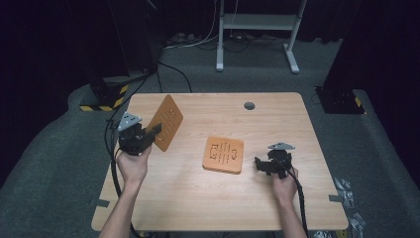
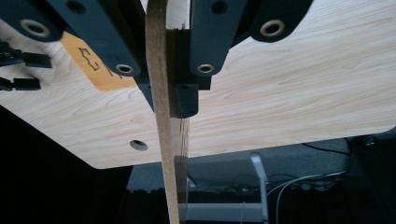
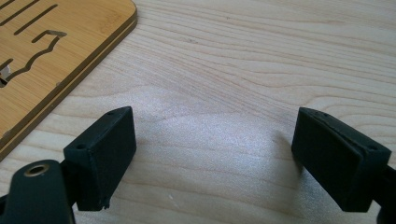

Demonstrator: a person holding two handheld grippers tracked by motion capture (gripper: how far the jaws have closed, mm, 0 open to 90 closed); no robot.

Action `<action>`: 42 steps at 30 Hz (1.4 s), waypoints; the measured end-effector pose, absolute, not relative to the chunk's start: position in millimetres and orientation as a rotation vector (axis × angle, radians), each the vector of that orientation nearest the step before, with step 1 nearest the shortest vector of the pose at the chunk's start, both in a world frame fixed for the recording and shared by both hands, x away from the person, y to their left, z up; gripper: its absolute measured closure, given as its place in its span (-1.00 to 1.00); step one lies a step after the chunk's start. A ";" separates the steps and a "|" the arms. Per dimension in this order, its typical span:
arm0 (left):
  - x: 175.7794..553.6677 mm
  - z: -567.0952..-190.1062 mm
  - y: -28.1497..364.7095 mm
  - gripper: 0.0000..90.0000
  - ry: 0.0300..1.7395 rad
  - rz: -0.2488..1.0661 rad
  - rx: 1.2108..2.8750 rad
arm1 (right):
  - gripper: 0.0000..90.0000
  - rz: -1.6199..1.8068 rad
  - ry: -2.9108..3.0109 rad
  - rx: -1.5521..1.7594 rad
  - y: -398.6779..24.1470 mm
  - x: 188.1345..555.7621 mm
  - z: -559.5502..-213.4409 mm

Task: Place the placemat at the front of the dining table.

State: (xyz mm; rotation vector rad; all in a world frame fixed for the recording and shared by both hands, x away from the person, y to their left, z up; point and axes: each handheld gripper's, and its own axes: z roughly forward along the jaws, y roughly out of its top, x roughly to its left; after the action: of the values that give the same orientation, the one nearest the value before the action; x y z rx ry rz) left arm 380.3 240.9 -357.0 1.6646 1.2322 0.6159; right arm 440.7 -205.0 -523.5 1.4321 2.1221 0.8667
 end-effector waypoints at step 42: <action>380.0 -389.3 270.7 0.91 1.355 0.708 1.651 | -0.70 0.867 2.122 1.432 -205.0 440.7 -523.5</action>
State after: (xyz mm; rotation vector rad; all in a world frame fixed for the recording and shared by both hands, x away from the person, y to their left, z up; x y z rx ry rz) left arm 380.0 270.7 -389.3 1.6512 1.3547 0.7078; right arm 440.7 -205.0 -523.5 1.4321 2.1221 0.8669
